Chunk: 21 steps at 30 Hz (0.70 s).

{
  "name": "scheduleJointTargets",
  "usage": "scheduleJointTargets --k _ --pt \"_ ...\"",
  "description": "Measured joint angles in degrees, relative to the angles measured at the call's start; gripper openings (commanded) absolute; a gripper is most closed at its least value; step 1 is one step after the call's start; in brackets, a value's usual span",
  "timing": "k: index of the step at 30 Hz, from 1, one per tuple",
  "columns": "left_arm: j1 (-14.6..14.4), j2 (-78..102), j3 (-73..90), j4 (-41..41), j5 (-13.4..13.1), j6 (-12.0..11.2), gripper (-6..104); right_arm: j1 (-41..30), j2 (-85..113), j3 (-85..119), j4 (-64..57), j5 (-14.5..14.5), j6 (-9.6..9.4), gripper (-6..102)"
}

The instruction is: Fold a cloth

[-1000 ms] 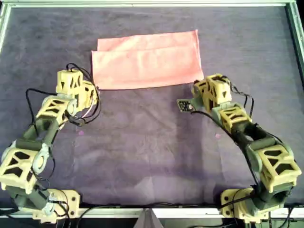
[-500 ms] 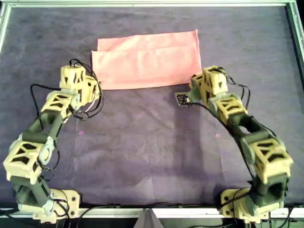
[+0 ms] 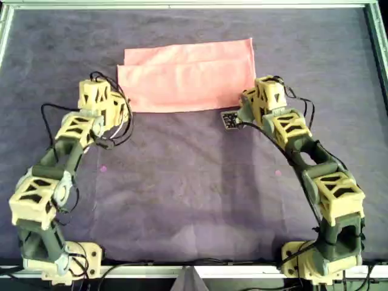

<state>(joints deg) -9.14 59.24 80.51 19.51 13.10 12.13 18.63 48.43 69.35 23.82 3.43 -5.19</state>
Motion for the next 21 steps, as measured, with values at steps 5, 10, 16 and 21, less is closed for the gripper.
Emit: scheduleJointTargets --k 5,10,16,21 --pt "0.0 0.0 0.0 0.0 -0.1 0.0 57 0.0 -0.1 0.0 0.0 0.0 0.0 68" --pt "0.0 0.0 0.0 0.0 -0.1 0.0 47 0.0 -0.1 0.0 -0.1 0.0 0.0 49" --pt "0.0 0.0 0.0 0.0 -0.1 0.0 19 0.0 -0.1 0.0 -0.1 0.2 -0.09 22" --pt "0.0 0.0 0.0 0.0 0.2 0.0 13 -0.1 -0.4 -1.8 -0.1 -0.1 0.0 9"
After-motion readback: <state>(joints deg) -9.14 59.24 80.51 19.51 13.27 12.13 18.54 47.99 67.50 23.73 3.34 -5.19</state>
